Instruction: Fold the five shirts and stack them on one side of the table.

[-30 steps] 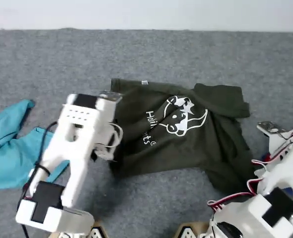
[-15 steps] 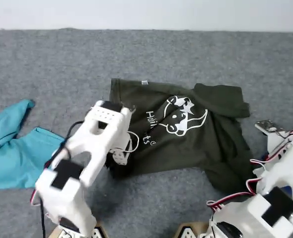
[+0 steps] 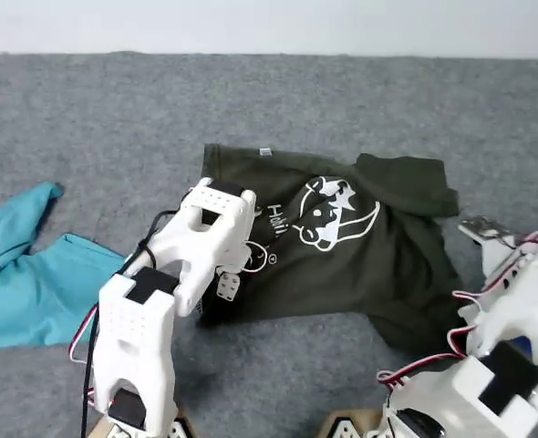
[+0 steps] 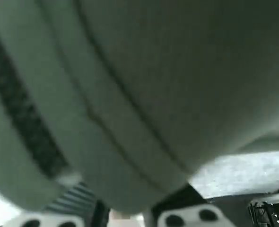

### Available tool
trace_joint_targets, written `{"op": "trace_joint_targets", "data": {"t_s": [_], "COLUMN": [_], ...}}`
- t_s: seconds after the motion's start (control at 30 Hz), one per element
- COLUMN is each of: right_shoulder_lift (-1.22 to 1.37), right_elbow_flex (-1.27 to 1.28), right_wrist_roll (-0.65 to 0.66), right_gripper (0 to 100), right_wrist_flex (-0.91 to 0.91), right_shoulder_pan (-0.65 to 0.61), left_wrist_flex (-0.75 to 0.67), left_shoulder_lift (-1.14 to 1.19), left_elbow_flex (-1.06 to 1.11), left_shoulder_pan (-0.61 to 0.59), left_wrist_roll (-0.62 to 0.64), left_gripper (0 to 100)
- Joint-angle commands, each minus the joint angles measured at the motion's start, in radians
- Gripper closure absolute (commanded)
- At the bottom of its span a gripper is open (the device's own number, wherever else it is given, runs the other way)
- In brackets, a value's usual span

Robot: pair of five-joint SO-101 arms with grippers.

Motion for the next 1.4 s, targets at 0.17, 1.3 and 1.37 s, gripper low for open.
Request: {"op": "trace_joint_targets", "data": {"t_s": [0.17,1.3,1.37], "right_shoulder_lift": [-0.016,-0.176,-0.234], "right_elbow_flex": [-0.005,-0.252,-0.264], "right_wrist_roll": [-0.008,0.460,0.456], "right_gripper": [98.9,98.9,98.8], "right_wrist_flex": [0.056,0.311,0.309], "right_shoulder_pan": [-0.156,0.303,0.268], "left_wrist_flex": [0.044,0.044,0.044], "left_shoulder_lift": [-0.215,-0.753,-0.841], "left_elbow_flex": [0.085,0.461,0.461], "left_shoulder_pan": [-0.072,-0.494,-0.488], "left_wrist_roll": [-0.207,-0.832,-0.832], "left_gripper": [99,99,99]}}
